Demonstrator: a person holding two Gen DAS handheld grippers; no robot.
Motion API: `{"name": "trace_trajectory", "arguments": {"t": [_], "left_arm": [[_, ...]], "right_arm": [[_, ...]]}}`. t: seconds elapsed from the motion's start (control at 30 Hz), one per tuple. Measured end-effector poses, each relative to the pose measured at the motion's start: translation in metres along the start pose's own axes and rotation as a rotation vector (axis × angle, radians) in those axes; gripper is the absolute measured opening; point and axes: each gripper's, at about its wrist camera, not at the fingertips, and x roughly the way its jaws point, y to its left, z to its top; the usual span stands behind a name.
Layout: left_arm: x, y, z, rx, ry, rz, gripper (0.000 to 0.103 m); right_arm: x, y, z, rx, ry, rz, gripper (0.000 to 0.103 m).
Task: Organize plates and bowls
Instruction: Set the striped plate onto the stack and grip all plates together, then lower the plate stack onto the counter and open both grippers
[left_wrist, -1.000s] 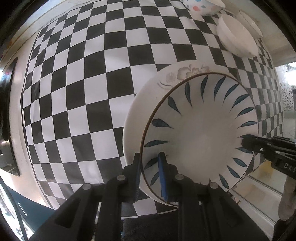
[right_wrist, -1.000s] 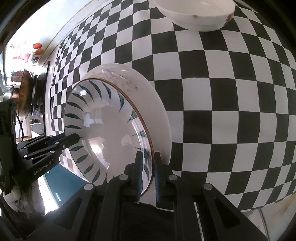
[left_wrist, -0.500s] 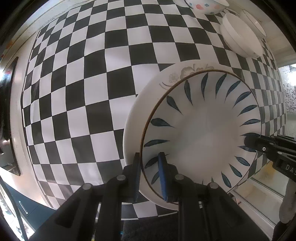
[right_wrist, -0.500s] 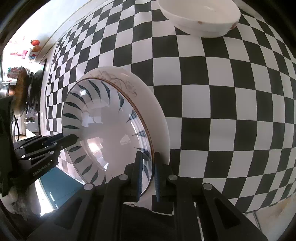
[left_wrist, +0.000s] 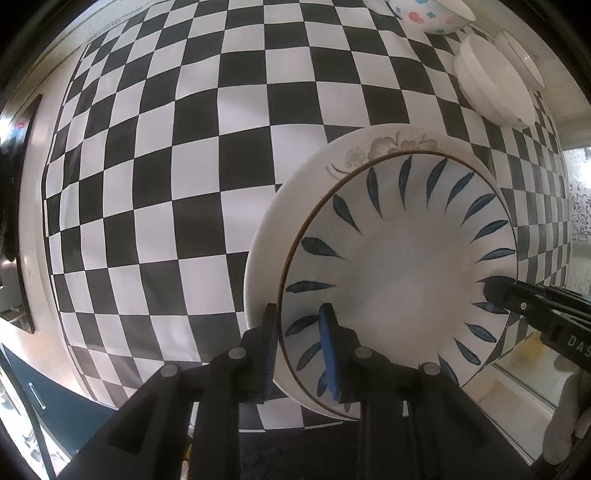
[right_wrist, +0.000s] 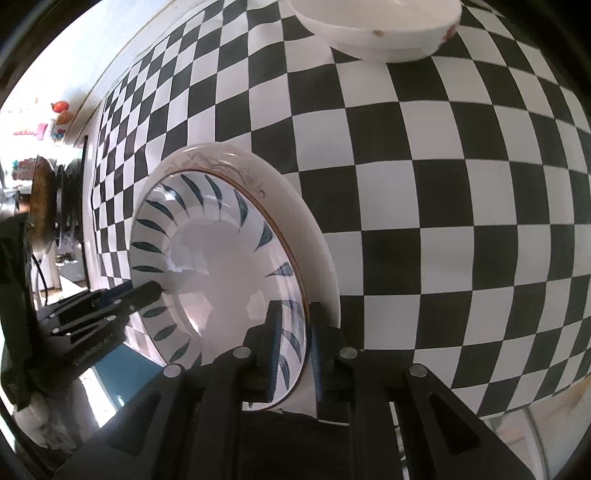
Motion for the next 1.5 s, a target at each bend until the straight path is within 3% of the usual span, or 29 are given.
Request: {"name": "trace_trajectory", "arguments": {"t": [0.13, 0.23, 0.4, 0.57, 0.73, 0.8, 1.2, 1.5], "left_arm": [[0.003, 0.0, 0.001, -0.007, 0.014, -0.013, 0.023], [0.003, 0.001, -0.001, -0.015, 0.03, -0.03, 0.027], [-0.002, 0.004, -0.002, -0.012, 0.024, -0.029, 0.033], [-0.012, 0.009, -0.007, -0.03, -0.005, -0.029, 0.043], [-0.029, 0.011, -0.012, -0.041, -0.058, -0.03, 0.077], [-0.042, 0.009, -0.008, -0.033, -0.086, -0.018, 0.083], [-0.132, -0.006, -0.048, 0.027, -0.31, 0.059, 0.085], [-0.176, -0.01, -0.079, -0.012, -0.341, 0.041, 0.085]], "right_arm": [[0.0, 0.001, 0.001, 0.007, 0.014, 0.023, 0.028], [0.0, 0.006, 0.0, -0.006, 0.021, 0.027, 0.04], [-0.005, 0.023, -0.003, -0.031, 0.021, 0.049, 0.079], [-0.018, 0.04, -0.005, -0.095, -0.033, -0.075, 0.081], [-0.036, 0.048, -0.015, -0.107, -0.081, -0.15, 0.091], [-0.046, 0.049, -0.02, -0.099, -0.104, -0.153, 0.091], [-0.146, 0.083, -0.076, -0.097, -0.338, -0.267, 0.092], [-0.197, 0.116, -0.127, -0.138, -0.44, -0.336, 0.092]]}}
